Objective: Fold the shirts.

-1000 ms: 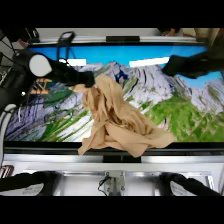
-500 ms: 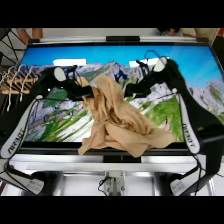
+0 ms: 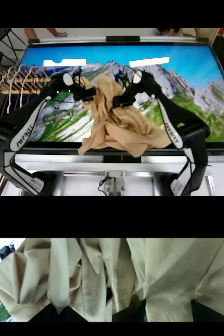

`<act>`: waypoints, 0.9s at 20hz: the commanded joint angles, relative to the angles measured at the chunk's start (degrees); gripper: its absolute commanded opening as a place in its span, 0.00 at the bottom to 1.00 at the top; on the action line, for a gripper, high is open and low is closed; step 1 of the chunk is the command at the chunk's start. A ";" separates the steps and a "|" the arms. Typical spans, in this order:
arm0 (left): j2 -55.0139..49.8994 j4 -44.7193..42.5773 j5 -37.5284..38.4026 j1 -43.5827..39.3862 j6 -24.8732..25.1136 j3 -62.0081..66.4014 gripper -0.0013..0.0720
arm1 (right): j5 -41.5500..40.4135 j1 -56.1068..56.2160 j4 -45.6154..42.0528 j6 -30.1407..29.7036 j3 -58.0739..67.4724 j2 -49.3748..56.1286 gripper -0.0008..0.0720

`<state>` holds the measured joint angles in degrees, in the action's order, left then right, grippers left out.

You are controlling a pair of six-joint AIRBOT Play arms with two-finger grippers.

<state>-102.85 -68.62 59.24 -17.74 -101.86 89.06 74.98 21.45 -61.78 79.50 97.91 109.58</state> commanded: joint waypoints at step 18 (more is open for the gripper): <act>16.74 1.42 -6.56 7.61 12.70 23.91 0.08 | -23.63 -2.32 -35.32 6.43 12.07 -20.96 0.10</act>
<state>-91.26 -68.34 56.90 -12.91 -91.68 103.02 62.11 21.87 -87.59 86.32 104.71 96.25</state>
